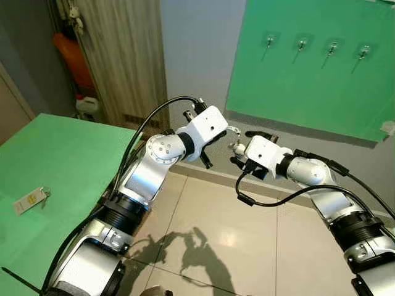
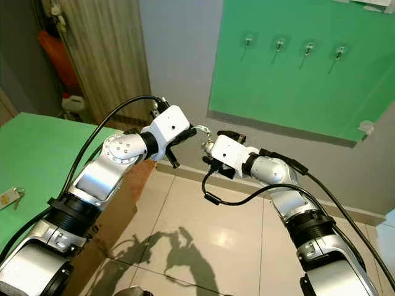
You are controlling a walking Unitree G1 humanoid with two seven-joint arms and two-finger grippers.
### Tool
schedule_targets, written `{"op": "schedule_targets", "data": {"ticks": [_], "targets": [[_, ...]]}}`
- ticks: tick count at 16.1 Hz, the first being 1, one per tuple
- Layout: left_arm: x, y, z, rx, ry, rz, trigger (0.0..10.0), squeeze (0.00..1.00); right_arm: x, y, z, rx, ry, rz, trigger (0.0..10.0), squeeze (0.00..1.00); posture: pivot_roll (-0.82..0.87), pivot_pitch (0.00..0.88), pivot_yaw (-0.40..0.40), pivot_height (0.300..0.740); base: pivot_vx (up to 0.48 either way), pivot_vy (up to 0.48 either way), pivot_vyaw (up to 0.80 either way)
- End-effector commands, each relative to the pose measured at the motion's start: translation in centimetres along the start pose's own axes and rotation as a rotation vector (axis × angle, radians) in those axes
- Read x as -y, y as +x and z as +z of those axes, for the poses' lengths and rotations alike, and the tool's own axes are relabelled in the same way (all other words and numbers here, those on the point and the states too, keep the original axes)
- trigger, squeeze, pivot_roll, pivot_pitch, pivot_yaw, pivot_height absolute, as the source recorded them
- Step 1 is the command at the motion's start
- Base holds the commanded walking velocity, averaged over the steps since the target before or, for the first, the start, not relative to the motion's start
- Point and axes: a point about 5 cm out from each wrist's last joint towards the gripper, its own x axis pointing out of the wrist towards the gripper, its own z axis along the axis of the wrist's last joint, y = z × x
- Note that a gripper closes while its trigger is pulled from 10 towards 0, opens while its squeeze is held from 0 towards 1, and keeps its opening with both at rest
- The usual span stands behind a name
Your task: Hang keys on a hook
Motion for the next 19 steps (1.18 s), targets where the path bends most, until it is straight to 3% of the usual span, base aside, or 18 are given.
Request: {"op": "schedule_targets", "data": {"ticks": [1,4,7,8,9,11,12,16,19], "targets": [[0.2,0.1,0.1,0.001,0.013,-0.002,0.0,0.00,0.1,-0.1,0.3,0.005,-0.006,0.013,10.0,1.00,-0.05,0.000,-0.003,0.740,0.000,0.000,0.00],[0.3,0.1,0.0,-0.003,0.009,-0.006,0.0,0.00,0.4,-0.3,0.3,-0.003,0.018,0.018,10.0,1.00,-0.05,0.000,-0.003,0.740,0.000,0.000,0.00],[0.4,0.1,0.0,-0.004,0.009,-0.007,0.0,0.00,1.0,-0.1,0.2,-0.021,0.106,-0.030,10.0,1.00,-0.05,0.000,-0.004,0.740,0.000,0.000,0.00],[0.4,0.1,-0.1,-0.009,0.012,-0.005,0.0,0.00,1.7,-0.1,0.2,-0.014,0.247,-0.052,10.0,0.00,-0.05,0.000,-0.005,0.740,0.000,0.000,0.00],[0.4,0.1,-0.2,-0.011,0.013,-0.003,0.0,0.00,1.9,-0.2,0.2,-0.009,0.293,-0.059,10.0,0.00,-0.05,0.000,-0.005,0.740,0.000,0.000,0.00],[0.4,0.1,-0.3,-0.022,0.014,0.001,0.0,0.00,3.2,-0.6,0.3,0.023,0.537,-0.072,10.0,0.00,-0.05,0.000,-0.008,0.740,0.000,0.000,0.00],[0.4,0.1,-0.4,-0.025,0.014,0.001,0.0,0.00,3.4,-0.8,0.4,0.032,0.606,-0.060,10.0,0.00,-0.05,0.000,-0.008,0.740,0.000,0.000,0.00],[0.4,0.1,-0.6,-0.036,0.013,0.004,0.0,0.00,3.2,-0.9,1.0,0.064,0.646,-0.021,10.0,0.00,-0.05,0.000,-0.012,0.740,0.000,0.000,0.00],[0.4,0.1,-0.9,-0.053,0.013,0.008,0.0,0.00,0.6,-1.3,1.1,0.026,0.620,0.137,10.0,0.00,-0.05,0.000,-0.012,0.740,0.000,0.000,0.00]]}}
